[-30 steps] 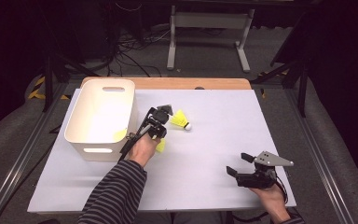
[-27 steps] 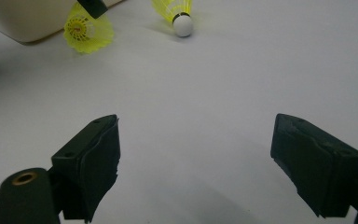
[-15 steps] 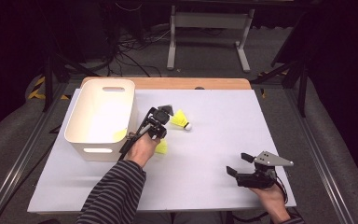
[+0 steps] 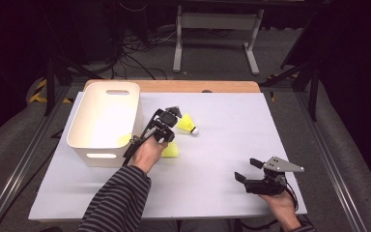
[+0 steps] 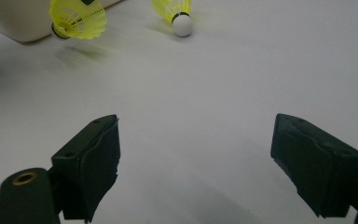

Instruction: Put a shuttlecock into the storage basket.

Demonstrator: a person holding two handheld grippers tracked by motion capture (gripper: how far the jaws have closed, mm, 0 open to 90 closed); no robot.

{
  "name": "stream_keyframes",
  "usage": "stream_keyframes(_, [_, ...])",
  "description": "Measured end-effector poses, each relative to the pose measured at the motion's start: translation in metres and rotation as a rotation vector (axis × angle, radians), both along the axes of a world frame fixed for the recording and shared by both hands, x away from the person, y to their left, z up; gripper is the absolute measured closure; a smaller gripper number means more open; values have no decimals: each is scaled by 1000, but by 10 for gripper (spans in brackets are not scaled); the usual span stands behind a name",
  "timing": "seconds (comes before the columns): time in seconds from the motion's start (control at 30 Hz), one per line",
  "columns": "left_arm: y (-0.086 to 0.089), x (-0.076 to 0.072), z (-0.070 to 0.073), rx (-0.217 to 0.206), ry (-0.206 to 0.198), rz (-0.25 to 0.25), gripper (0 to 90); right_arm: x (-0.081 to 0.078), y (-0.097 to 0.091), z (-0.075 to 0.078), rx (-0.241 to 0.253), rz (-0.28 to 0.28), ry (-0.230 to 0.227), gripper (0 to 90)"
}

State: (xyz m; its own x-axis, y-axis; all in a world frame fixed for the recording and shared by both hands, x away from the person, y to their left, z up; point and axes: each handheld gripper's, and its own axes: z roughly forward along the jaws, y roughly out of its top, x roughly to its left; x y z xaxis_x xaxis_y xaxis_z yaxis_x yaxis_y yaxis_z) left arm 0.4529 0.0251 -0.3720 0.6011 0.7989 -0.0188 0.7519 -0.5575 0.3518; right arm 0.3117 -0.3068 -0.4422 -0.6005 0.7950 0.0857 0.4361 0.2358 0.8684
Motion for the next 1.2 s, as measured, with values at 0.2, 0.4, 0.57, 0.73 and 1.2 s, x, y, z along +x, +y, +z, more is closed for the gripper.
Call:
stream_keyframes(0.2, [0, -2, 5, -11, -5, -12, 900, 0, 0, 0, -4, -1, 1, 164])
stream_keyframes(0.4, [-1, -5, 10, -18, -12, -27, 900, 0, 0, 0, -3, -2, 0, 164])
stream_keyframes(0.57, [-1, -7, 15, -30, -13, -32, 900, 0, 0, 0, 1, -7, -3, 165])
stream_keyframes(0.73, [0, -8, 21, -36, -19, -39, 900, 0, 0, 0, 0, -5, -4, 165])
stream_keyframes(1.2, [6, -11, 34, -44, -38, -47, 900, 0, -2, 1, 6, -14, -14, 165])
